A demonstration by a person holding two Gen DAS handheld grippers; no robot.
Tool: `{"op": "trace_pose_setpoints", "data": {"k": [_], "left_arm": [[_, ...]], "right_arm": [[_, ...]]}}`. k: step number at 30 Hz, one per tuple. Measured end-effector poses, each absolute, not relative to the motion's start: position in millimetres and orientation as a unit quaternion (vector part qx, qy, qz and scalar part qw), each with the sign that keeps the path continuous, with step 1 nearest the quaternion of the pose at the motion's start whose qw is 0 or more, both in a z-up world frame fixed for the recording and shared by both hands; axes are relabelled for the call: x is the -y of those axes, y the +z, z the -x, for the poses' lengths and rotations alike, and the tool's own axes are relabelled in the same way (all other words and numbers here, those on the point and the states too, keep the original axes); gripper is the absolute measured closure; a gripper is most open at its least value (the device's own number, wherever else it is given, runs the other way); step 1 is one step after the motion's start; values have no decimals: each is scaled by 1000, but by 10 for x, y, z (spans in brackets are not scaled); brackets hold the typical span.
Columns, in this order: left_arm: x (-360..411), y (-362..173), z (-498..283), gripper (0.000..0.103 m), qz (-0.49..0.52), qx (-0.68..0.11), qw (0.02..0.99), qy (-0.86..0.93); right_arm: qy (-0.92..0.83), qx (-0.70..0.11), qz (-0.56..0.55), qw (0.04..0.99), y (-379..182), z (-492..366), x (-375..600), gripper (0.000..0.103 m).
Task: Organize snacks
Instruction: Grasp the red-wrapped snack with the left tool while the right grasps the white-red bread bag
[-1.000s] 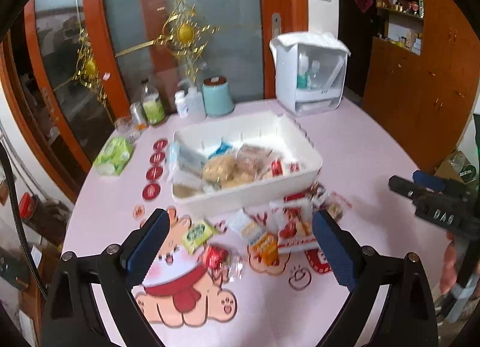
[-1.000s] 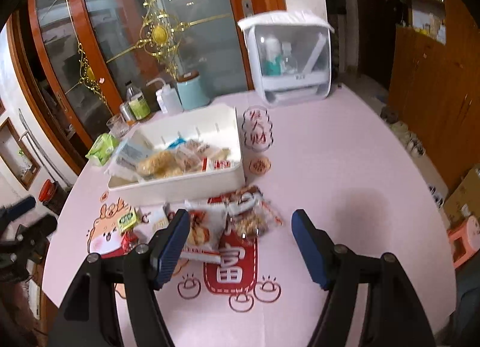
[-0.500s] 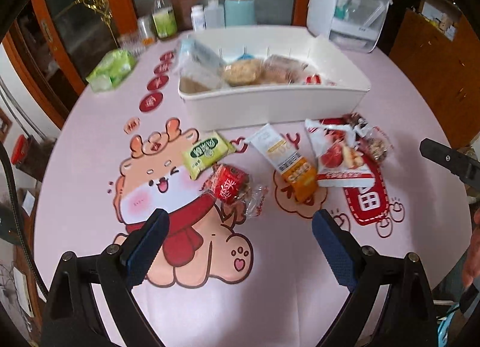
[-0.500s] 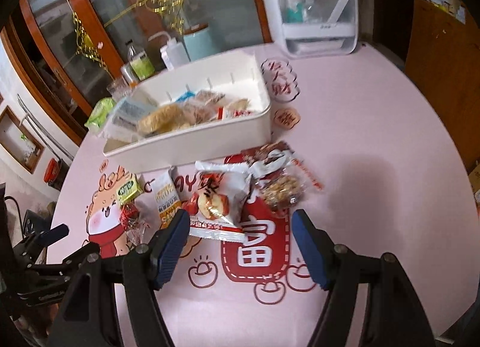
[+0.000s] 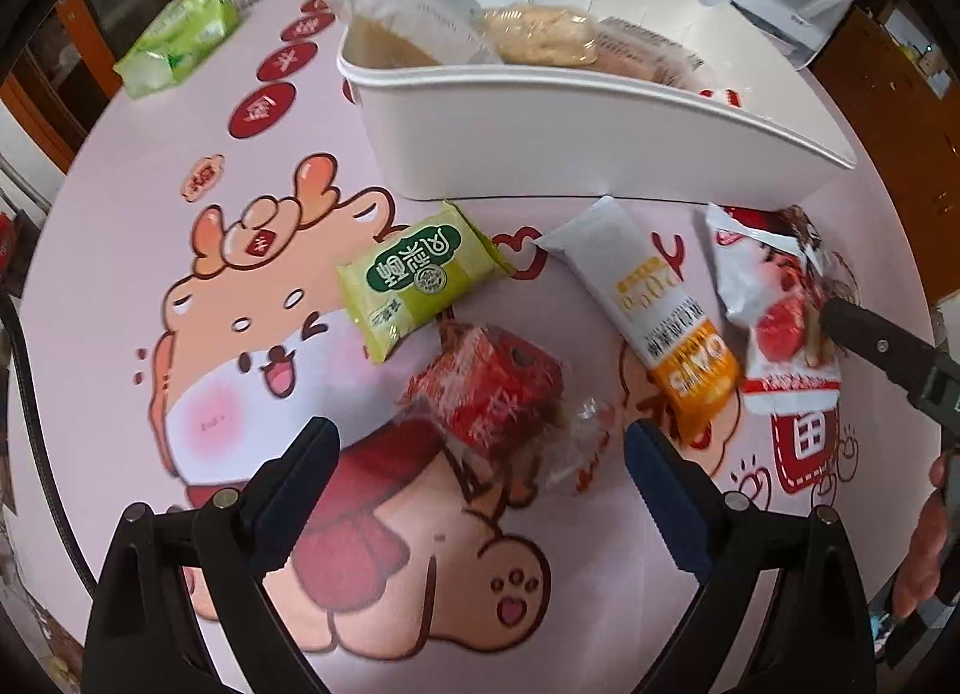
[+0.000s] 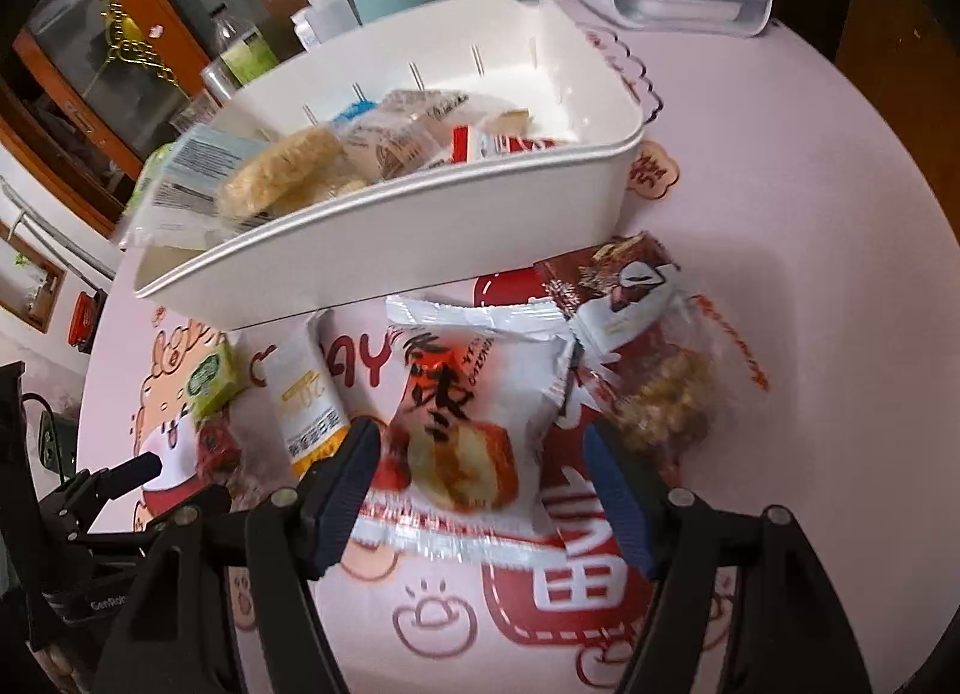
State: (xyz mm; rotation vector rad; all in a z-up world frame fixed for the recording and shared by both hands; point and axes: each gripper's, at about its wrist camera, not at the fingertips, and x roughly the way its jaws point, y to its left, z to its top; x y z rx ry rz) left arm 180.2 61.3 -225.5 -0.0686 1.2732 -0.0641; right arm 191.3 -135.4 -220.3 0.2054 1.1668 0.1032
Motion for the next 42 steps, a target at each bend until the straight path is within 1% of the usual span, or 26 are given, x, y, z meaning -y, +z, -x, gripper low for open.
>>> {"op": "trace_pose_setpoints", "data": {"k": [9, 11, 13, 15, 17, 18, 20, 22, 26, 28, 35, 42], "left_arm": [[-560, -2500, -2015, 8, 22, -612, 789, -41], [-544, -2545, -2045, 18, 22, -619, 784, -43], [-499, -2578, -2050, 21, 11, -620, 784, -35], [-464, -2576, -2046, 24, 1, -616, 787, -32], [-443, -2564, -2037, 35, -1, -613, 789, -34], [-422, -2555, -2032, 37, -4, -611, 791, -35], [-387, -2542, -2022, 41, -10, -609, 792, -36], [-379, -2531, -2011, 42, -12, -608, 793, -36], [-384, -2494, -1930, 43, -12, -606, 795, -35], [-389, -2474, -1891, 46, -14, -604, 796, -34], [-419, -2316, -1719, 46, -12, -593, 805, -35], [-345, -2005, -1413, 46, -24, -567, 823, -41]], "right_arm": [[59, -572, -133, 807, -2473, -2042, 1344, 32], [62, -571, -132, 808, -2473, -2041, 1348, 32], [64, -569, -128, 810, -2469, -2039, 1339, 33], [66, -567, -125, 812, -2457, -2024, 1338, 38], [68, -565, -121, 813, -2449, -2014, 1335, 47], [68, -565, -119, 814, -2444, -2009, 1336, 49], [64, -562, -112, 817, -2427, -1999, 1330, 57], [63, -561, -105, 819, -2410, -1984, 1306, 60], [66, -562, -96, 819, -2381, -1899, 1247, 62], [69, -564, -93, 818, -2368, -1837, 1217, 62], [81, -551, -80, 826, -2228, -1589, 1153, 63], [88, -528, -69, 842, -2006, -1330, 1144, 63]]}}
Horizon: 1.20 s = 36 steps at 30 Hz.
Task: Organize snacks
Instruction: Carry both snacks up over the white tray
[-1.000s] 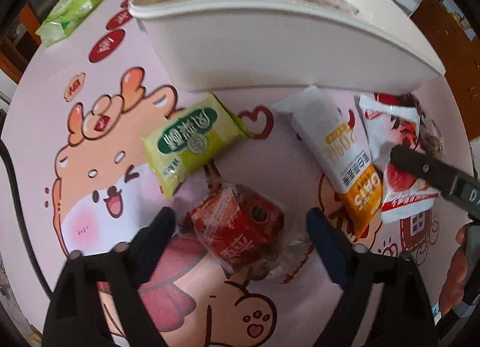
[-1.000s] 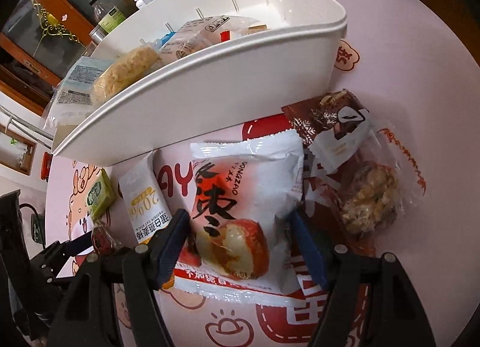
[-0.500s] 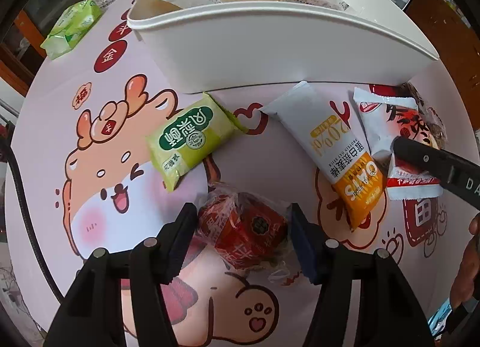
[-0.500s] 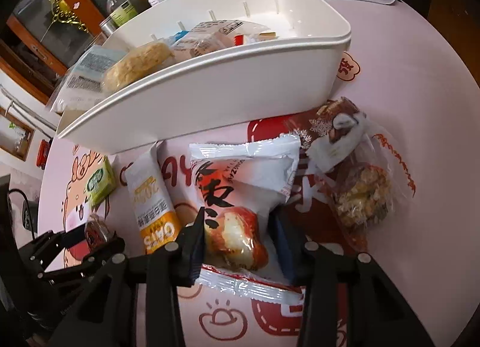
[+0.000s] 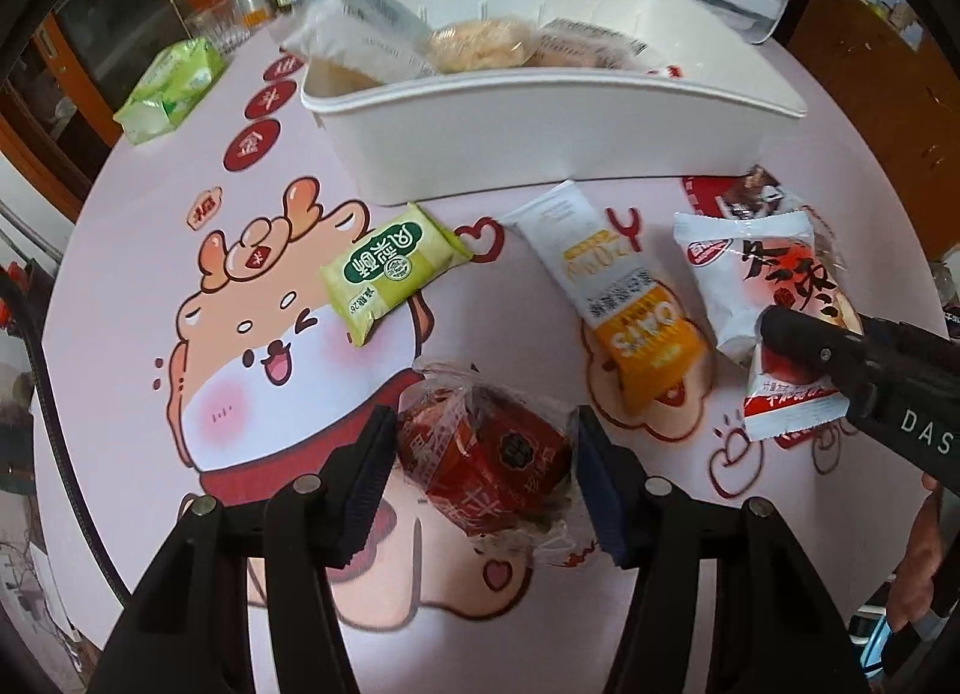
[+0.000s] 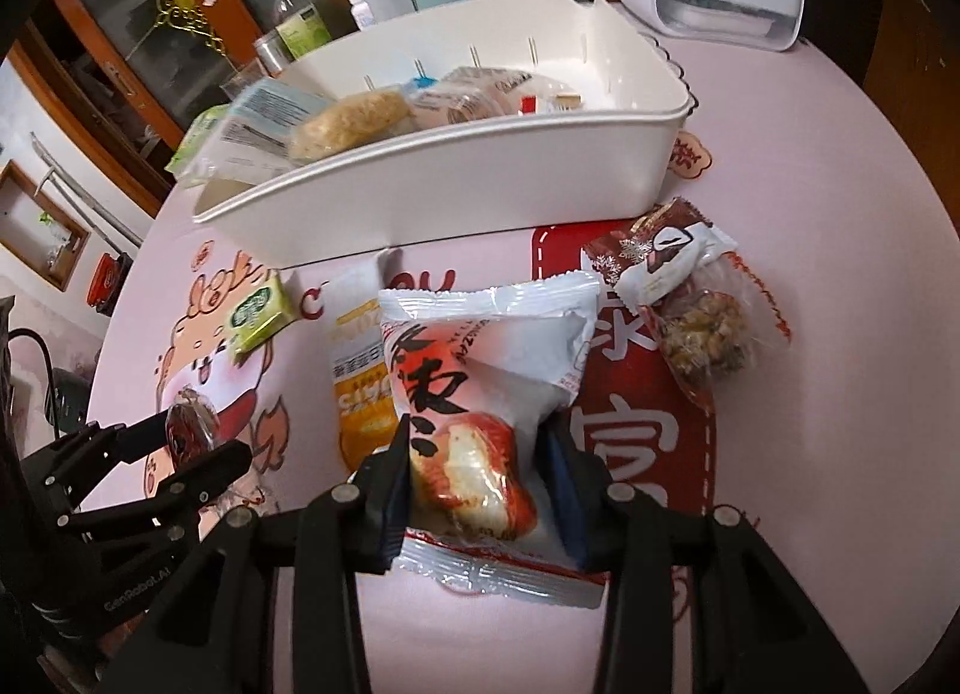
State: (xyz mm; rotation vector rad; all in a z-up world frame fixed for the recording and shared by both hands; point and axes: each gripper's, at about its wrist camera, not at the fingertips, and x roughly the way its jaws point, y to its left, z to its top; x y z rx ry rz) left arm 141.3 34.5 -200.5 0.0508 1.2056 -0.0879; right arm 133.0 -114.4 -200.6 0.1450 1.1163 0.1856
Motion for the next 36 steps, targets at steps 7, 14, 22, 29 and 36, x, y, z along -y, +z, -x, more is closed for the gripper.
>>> {"op": "trace_pose_setpoints", "data": {"k": [7, 14, 22, 29, 36], "left_arm": [[-271, -1661, -1130, 46, -18, -539, 841, -49], [-386, -1152, -1134, 46, -1, -497, 866, -50], [-441, -283, -1375, 46, 7, -415, 907, -66], [-325, 426, -1802, 46, -14, -337, 937, -86], [-224, 810, -2443, 46, -27, -297, 951, -88]], "right_arm": [[98, -509, -65, 852, -1805, -1077, 1170, 63], [104, -465, -67, 877, -1405, -996, 1238, 63], [100, -361, -42, 926, -505, -1186, 1299, 63], [76, -278, -28, 957, 250, -1595, 1349, 62], [44, -253, -30, 966, 569, -2201, 1366, 62]]}}
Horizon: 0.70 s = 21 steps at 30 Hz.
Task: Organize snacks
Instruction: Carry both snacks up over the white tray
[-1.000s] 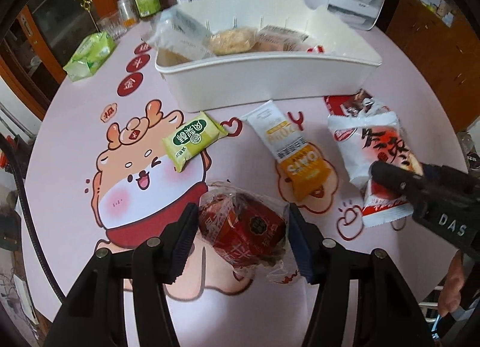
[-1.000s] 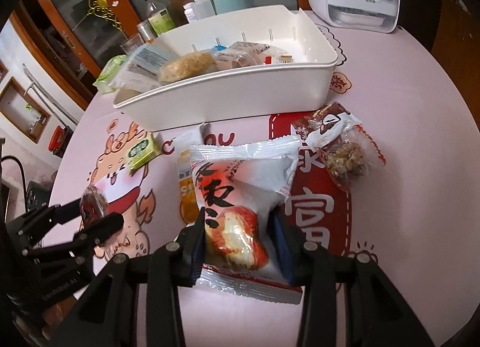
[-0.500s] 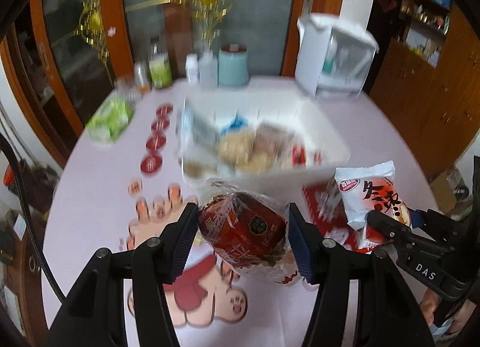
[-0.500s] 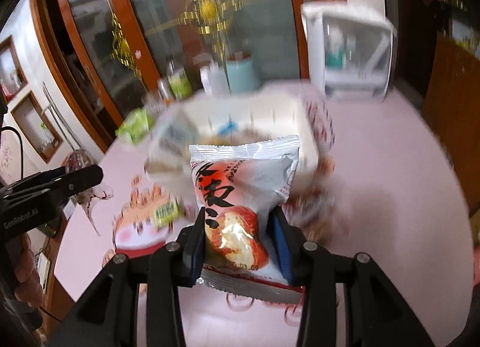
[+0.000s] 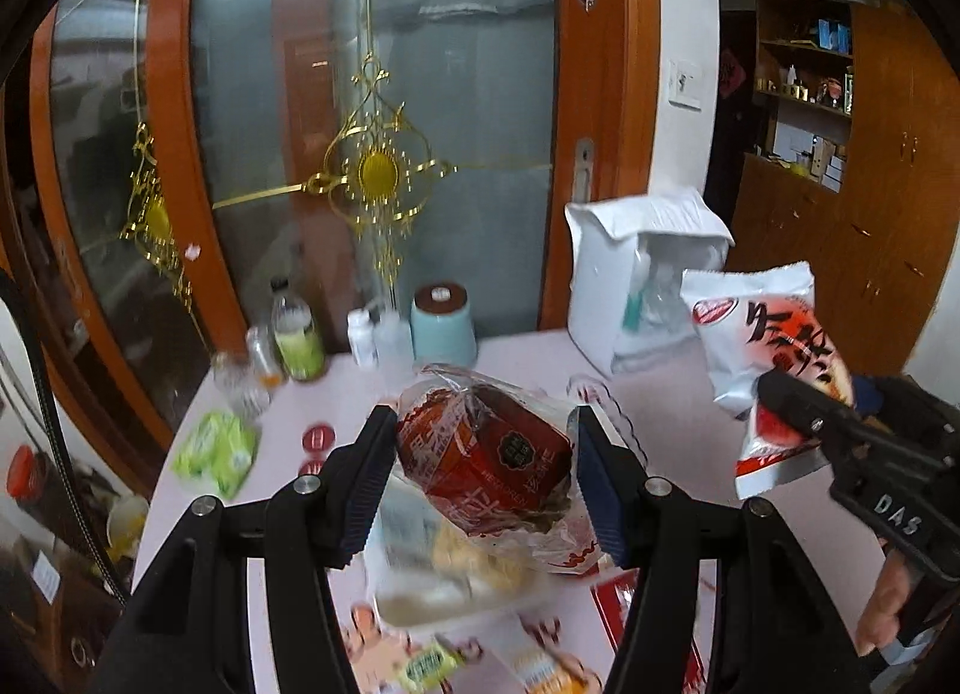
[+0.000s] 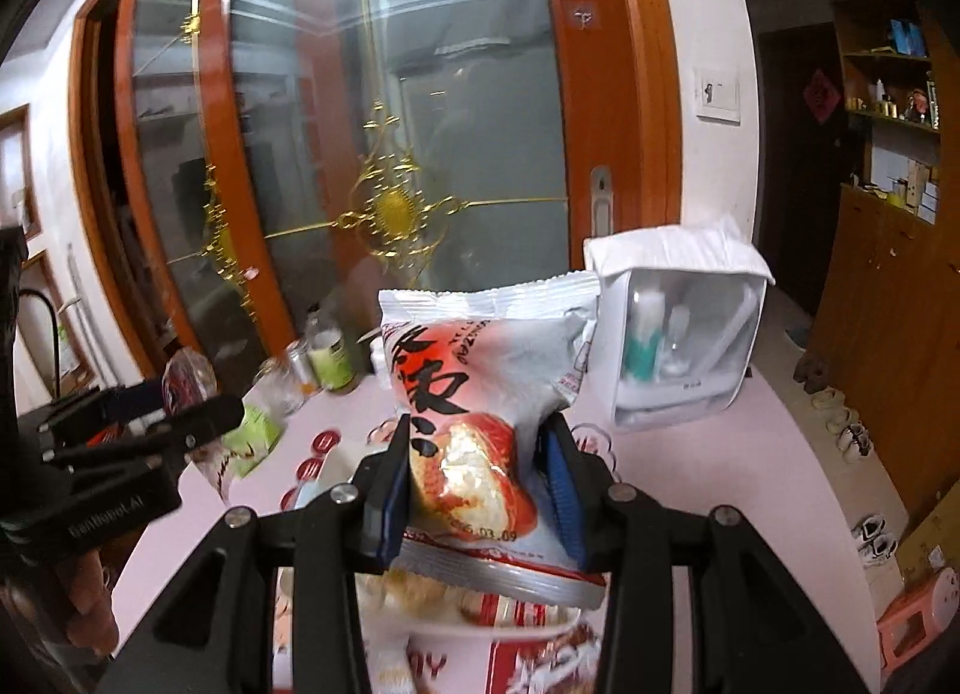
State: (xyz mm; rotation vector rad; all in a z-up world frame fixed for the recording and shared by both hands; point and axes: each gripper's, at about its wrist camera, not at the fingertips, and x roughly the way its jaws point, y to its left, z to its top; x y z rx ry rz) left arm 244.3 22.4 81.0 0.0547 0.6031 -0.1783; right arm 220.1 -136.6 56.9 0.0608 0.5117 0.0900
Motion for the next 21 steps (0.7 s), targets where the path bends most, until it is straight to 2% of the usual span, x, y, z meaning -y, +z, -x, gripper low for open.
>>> {"op": "trace_pose_setpoints", "data": {"k": [6, 12, 16, 18, 19, 20, 21], "left_arm": [[-206, 669, -3078, 46, -19, -319, 944, -83], [-203, 197, -3607, 43, -15, -357, 931, -71], [-238, -91, -3834, 20, 0, -388, 919, -66], [-271, -201, -3909, 17, 7, -402, 913, -63], [-286, -246, -3934, 17, 9, -408, 910, -65], [-303, -294, -3968, 17, 12, -418, 906, -65], [-321, -323, -3977, 17, 15, -423, 904, -65]], "right_arm": [[19, -284, -28, 958, 327, -2807, 1326, 61], [6, -329, -2, 944, -178, -3322, 1183, 61], [12, -380, -2, 925, -476, -3573, 1128, 60], [12, -394, -8, 919, -563, -3629, 1125, 60], [10, -393, -7, 920, -586, -3635, 1115, 56], [10, -386, -4, 922, -586, -3628, 1106, 46], [10, -381, 0, 925, -579, -3617, 1100, 40]]}}
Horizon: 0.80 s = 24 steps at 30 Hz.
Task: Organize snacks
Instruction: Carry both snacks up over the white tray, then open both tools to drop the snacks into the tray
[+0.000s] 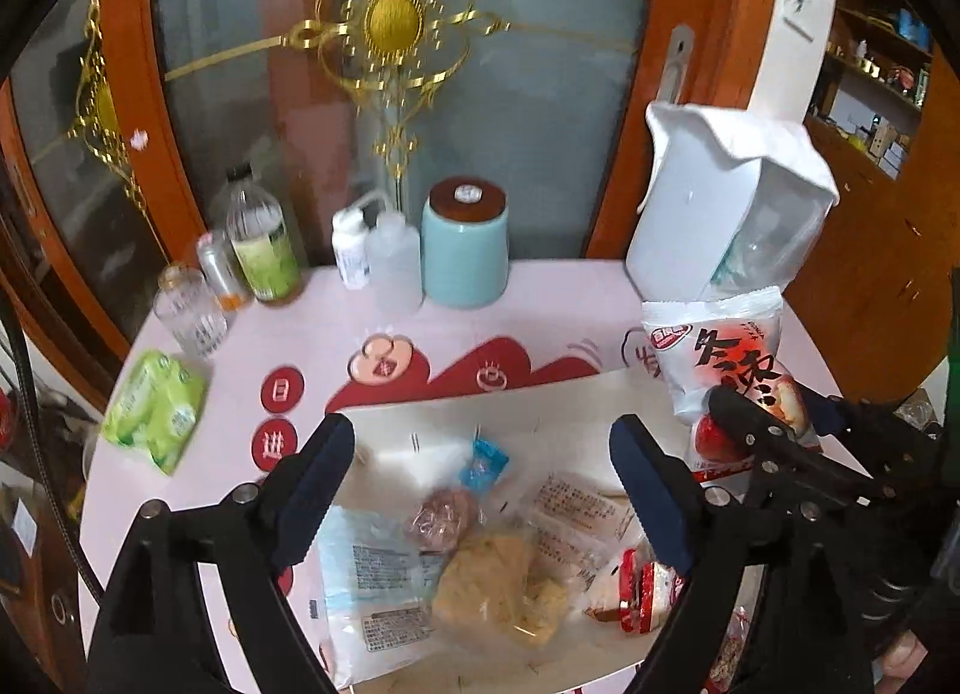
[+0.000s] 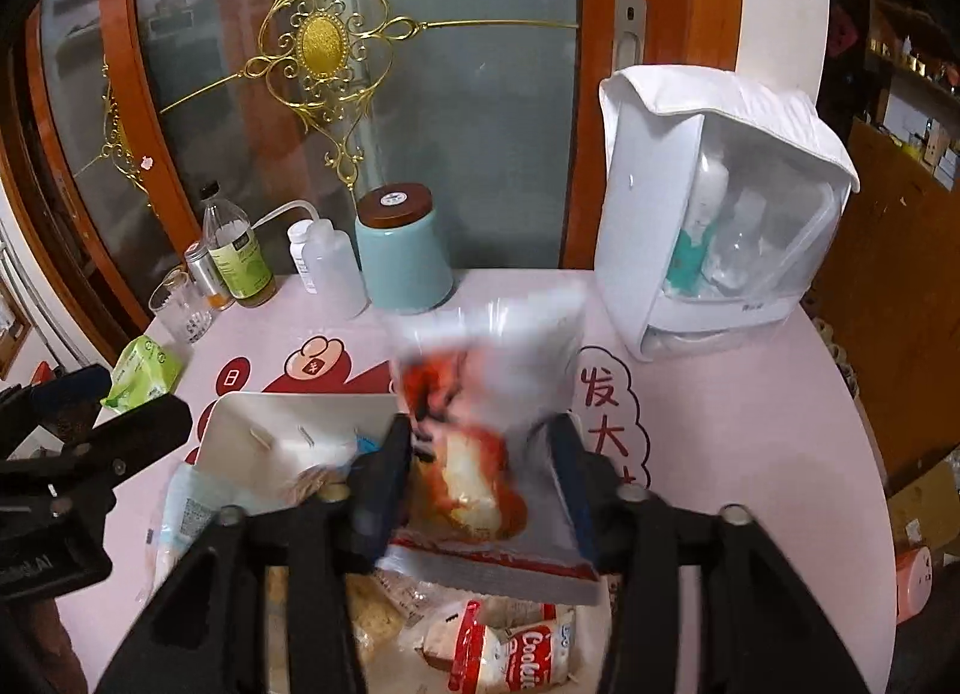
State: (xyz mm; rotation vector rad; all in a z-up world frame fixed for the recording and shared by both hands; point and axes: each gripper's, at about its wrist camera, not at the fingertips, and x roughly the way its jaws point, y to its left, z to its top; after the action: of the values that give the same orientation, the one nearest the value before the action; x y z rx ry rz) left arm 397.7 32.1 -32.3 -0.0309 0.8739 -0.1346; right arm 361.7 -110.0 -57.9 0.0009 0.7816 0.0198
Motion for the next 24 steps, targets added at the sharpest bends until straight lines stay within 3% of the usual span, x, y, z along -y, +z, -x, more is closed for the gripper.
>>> {"op": "trace_pose_setpoints", "data": {"k": [2, 24], "left_arm": [[-373, -375, -3992, 16, 22, -430, 900, -67], [-486, -58, -3297, 11, 6, -416, 907, -67]], "right_arm": [[15, -369, 6, 929, -547, -3589, 1078, 33], [60, -370, 3, 927, -312, -2882, 1023, 33]]}}
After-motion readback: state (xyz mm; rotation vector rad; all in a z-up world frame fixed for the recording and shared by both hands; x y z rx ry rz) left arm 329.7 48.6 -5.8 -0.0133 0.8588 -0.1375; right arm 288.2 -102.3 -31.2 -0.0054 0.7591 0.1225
